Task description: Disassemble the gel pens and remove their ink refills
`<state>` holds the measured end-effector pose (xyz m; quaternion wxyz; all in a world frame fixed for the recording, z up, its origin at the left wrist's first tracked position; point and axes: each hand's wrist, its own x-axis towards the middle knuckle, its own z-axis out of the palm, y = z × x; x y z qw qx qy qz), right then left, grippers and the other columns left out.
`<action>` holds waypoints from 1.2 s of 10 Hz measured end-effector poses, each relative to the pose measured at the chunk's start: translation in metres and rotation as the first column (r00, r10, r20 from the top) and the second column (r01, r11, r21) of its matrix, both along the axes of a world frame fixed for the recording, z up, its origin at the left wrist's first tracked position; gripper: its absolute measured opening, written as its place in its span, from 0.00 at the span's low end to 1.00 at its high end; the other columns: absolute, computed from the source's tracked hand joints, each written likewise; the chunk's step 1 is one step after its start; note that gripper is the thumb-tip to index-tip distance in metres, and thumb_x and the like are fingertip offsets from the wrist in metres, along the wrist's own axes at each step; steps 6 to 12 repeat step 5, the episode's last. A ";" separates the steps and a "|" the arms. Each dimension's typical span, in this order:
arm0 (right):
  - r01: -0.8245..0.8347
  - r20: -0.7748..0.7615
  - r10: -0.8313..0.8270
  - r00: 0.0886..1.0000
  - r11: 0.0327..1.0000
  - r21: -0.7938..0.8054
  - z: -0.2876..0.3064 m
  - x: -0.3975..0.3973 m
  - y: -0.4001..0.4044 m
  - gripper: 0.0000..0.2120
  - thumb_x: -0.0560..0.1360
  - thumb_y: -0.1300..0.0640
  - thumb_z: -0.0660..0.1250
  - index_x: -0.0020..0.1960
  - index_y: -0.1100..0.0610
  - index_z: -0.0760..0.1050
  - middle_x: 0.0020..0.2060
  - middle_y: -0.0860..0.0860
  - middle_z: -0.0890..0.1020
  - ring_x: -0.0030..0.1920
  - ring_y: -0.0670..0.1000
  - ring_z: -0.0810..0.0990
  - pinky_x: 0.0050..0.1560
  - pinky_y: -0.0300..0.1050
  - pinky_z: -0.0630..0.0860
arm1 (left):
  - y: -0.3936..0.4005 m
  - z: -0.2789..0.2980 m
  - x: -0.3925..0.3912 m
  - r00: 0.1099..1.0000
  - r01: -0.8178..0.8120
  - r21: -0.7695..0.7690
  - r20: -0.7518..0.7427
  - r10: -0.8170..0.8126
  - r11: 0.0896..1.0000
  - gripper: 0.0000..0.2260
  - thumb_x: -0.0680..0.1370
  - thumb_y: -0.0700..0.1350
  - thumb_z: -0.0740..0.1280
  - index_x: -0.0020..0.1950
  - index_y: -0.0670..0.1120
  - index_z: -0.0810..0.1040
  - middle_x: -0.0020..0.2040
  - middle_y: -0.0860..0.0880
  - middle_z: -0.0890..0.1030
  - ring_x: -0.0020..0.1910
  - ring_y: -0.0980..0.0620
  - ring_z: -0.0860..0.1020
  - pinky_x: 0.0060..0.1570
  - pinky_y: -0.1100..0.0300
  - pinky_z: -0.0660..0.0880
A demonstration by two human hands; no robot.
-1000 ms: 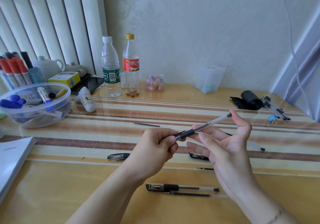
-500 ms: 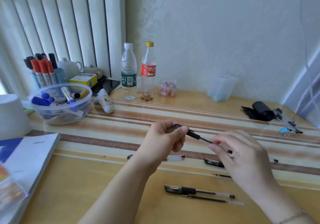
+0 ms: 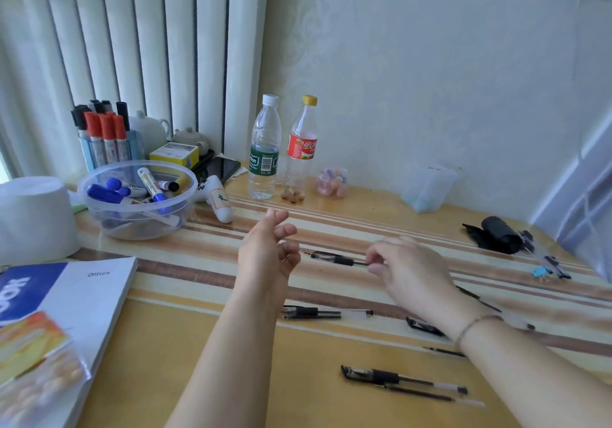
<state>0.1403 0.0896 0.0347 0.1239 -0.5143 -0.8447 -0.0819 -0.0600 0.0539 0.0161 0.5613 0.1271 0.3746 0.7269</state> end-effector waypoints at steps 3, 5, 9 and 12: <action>-0.054 0.028 0.054 0.998 0.999 0.000 -0.037 -0.040 0.024 0.07 0.79 0.49 0.60 0.54 0.45 0.76 0.52 0.41 0.79 0.56 0.47 0.72 0.48 0.47 0.74 | 0.000 0.000 -0.002 0.998 -0.028 -0.021 0.052 0.029 0.999 0.09 0.81 0.45 0.62 0.52 0.42 0.80 0.32 0.50 0.75 0.26 0.55 0.67 0.28 0.62 0.67; -0.113 -0.003 0.113 0.994 0.993 0.017 -0.040 -0.013 0.012 0.13 0.79 0.45 0.59 0.61 0.46 0.73 0.57 0.40 0.77 0.59 0.46 0.72 0.50 0.44 0.73 | 0.000 -0.001 0.006 0.998 0.011 0.094 -0.065 -0.005 0.995 0.09 0.80 0.45 0.65 0.42 0.44 0.77 0.29 0.52 0.70 0.25 0.56 0.64 0.29 0.63 0.64; -0.113 -0.003 0.113 0.994 0.993 0.017 -0.040 -0.013 0.012 0.13 0.79 0.45 0.59 0.61 0.46 0.73 0.57 0.40 0.77 0.59 0.46 0.72 0.50 0.44 0.73 | 0.000 -0.001 0.006 0.998 0.011 0.094 -0.065 -0.005 0.995 0.09 0.80 0.45 0.65 0.42 0.44 0.77 0.29 0.52 0.70 0.25 0.56 0.64 0.29 0.63 0.64; -0.113 -0.003 0.113 0.994 0.993 0.017 -0.040 -0.013 0.012 0.13 0.79 0.45 0.59 0.61 0.46 0.73 0.57 0.40 0.77 0.59 0.46 0.72 0.50 0.44 0.73 | 0.000 -0.001 0.006 0.998 0.011 0.094 -0.065 -0.005 0.995 0.09 0.80 0.45 0.65 0.42 0.44 0.77 0.29 0.52 0.70 0.25 0.56 0.64 0.29 0.63 0.64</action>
